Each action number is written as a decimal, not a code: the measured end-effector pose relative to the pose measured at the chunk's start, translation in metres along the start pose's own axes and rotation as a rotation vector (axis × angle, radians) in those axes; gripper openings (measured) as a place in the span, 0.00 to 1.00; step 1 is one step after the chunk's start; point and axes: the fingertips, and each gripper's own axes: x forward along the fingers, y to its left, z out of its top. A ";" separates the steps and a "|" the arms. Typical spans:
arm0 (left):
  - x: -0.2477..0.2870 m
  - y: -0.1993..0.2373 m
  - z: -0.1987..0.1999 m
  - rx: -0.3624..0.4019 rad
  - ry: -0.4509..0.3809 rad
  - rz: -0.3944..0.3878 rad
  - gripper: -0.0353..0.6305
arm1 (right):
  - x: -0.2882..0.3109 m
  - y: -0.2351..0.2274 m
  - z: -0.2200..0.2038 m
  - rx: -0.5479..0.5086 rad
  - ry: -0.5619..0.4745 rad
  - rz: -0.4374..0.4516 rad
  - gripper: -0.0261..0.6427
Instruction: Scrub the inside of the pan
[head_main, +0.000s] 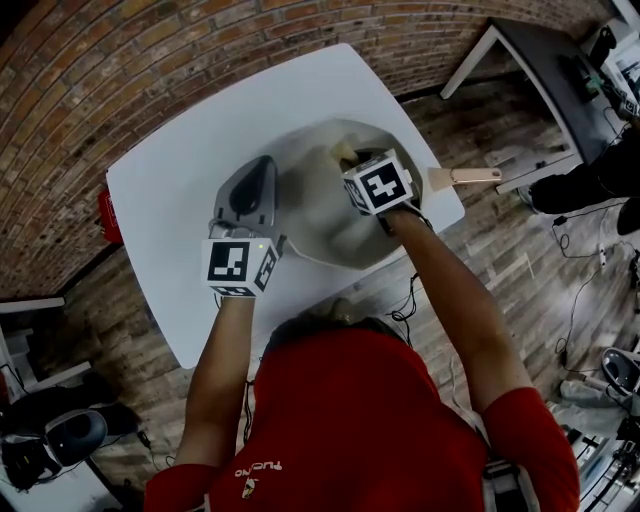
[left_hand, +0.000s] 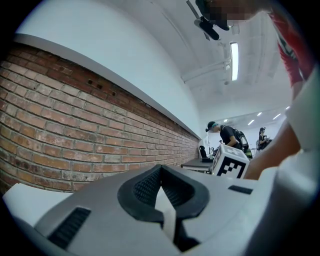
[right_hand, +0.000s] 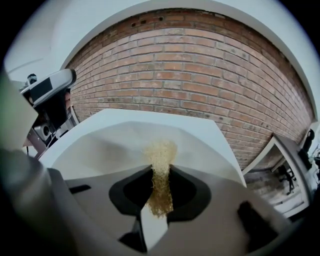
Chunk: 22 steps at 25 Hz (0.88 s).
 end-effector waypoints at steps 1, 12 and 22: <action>0.000 0.000 0.000 0.000 0.000 0.001 0.07 | -0.002 0.002 0.000 -0.002 -0.002 0.006 0.17; -0.001 0.000 0.002 -0.007 -0.012 0.013 0.07 | -0.026 0.104 0.010 -0.232 -0.030 0.227 0.17; -0.006 -0.005 0.003 -0.009 -0.012 0.017 0.07 | -0.017 0.085 -0.024 -0.304 0.062 0.189 0.17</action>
